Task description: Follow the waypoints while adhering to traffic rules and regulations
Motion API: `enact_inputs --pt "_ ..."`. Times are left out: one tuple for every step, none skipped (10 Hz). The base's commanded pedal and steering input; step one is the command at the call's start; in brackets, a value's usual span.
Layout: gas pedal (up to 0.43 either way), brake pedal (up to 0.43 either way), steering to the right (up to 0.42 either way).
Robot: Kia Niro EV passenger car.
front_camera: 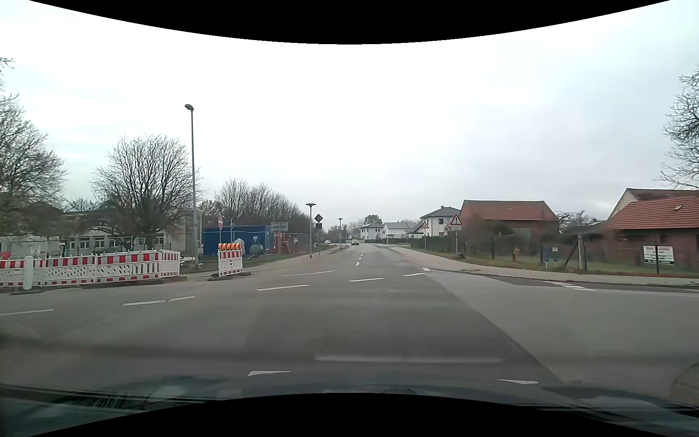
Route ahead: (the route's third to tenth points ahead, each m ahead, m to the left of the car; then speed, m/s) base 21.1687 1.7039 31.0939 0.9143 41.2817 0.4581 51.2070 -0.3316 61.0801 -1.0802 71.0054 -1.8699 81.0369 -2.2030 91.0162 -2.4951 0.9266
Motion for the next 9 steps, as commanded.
enact_inputs --pt "0.0 0.244 0.002" --pt "0.0 0.226 0.002" --pt "0.0 0.201 0.002" --pt "0.0 0.183 0.003" --pt "0.0 0.152 0.002" --pt "0.0 0.11 0.002" --pt "0.0 0.006 0.003" --pt "0.0 0.0 0.002" --pt "0.0 0.0 0.002"
